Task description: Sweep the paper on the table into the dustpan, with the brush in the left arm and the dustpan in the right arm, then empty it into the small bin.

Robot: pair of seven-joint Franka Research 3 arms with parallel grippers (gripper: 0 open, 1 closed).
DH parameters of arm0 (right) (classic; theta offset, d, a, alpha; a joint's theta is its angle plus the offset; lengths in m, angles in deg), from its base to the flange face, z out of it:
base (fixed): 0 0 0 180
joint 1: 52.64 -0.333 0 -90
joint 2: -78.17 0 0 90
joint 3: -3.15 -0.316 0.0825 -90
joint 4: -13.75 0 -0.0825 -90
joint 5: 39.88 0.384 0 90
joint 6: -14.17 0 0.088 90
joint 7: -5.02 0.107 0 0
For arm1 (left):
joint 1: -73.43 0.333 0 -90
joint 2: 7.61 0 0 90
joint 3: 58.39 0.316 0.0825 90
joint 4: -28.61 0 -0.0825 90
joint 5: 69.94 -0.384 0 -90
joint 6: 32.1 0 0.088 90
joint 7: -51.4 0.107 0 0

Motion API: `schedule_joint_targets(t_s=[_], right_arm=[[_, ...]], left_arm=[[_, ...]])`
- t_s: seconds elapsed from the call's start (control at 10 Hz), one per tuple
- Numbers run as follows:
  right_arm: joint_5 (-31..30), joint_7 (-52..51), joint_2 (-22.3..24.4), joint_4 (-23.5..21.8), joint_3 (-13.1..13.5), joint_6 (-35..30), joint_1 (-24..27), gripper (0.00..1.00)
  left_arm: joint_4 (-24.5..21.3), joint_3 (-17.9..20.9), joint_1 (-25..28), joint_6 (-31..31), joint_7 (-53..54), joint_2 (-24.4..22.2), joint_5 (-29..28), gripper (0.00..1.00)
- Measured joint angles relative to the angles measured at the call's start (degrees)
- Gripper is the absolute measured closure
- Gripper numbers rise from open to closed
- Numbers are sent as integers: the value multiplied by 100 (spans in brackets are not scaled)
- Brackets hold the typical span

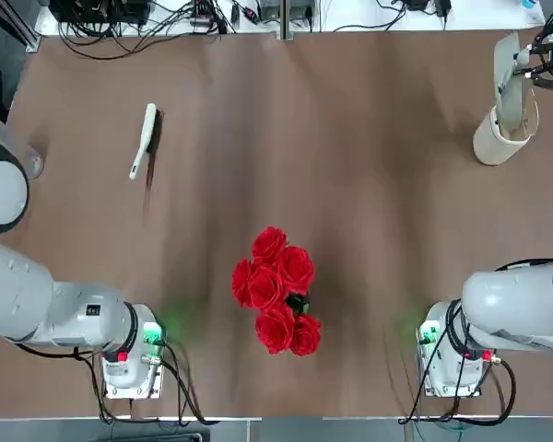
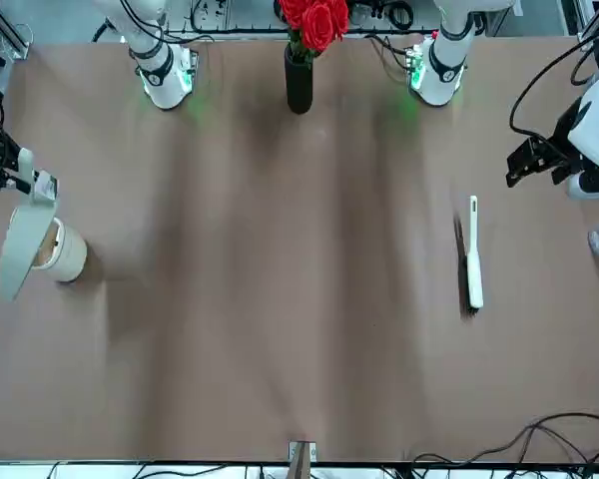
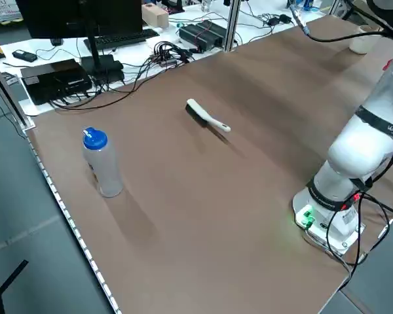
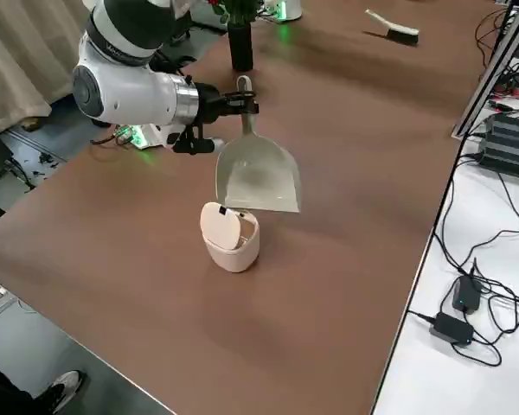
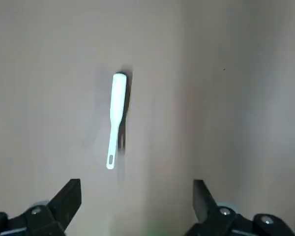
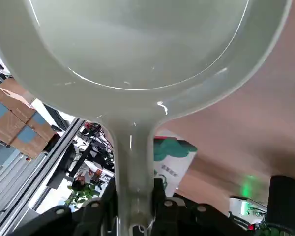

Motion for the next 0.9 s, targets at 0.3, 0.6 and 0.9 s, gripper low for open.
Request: schedule_joint_targets(t_s=[0.3,0.6,0.9], right_arm=[[-358,0,0,60,-267,107,-29,67],[-1005,15,21,144,-943,577,-77,67],[-1777,21,187,241,-1664,837,-89,67]], left_arm=[[9,0,0,0,0,0,0,0],[10,0,0,2,0,0,0,0],[12,3,41,2,0,0,0,0]])
